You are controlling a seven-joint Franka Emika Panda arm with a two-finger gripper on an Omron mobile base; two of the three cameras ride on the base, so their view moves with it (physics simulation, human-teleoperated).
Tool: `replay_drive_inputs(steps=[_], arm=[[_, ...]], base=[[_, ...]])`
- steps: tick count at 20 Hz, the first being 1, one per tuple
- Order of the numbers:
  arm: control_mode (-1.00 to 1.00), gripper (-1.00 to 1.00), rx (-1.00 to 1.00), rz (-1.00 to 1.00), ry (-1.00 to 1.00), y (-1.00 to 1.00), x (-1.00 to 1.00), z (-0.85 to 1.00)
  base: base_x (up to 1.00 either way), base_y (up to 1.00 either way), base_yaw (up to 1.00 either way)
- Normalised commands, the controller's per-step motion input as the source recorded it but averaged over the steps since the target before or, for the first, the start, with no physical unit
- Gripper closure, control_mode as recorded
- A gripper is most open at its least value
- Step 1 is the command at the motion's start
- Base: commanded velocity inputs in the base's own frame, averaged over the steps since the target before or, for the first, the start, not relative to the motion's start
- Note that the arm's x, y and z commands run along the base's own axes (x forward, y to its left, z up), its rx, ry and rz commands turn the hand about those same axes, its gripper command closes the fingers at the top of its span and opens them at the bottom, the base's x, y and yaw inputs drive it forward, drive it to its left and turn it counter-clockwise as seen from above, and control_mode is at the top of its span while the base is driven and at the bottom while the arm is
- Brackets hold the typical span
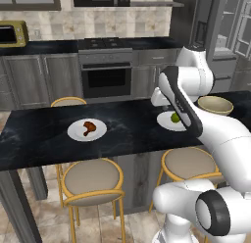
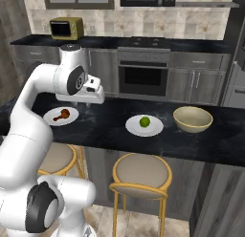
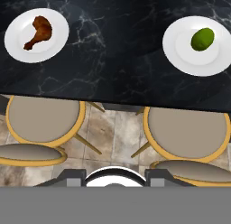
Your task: Pick the chicken drumstick and lime from their plates and place them in the bowl. Then put the bowl in the fridge.
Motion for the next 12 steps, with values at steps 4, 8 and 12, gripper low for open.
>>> replay_drive_inputs(steps=[4,8,12], arm=[[1.0,-1.0,0.0,0.0,0.0,0.0,0.0,0.0],[1.0,-1.0,0.0,0.0,0.0,0.0,0.0,0.0],[1.0,-1.0,0.0,0.0,0.0,0.0,0.0,0.0]], base=[[0.0,0.0,0.0],[0.0,0.0,0.0],[0.01,0.0,0.0]])
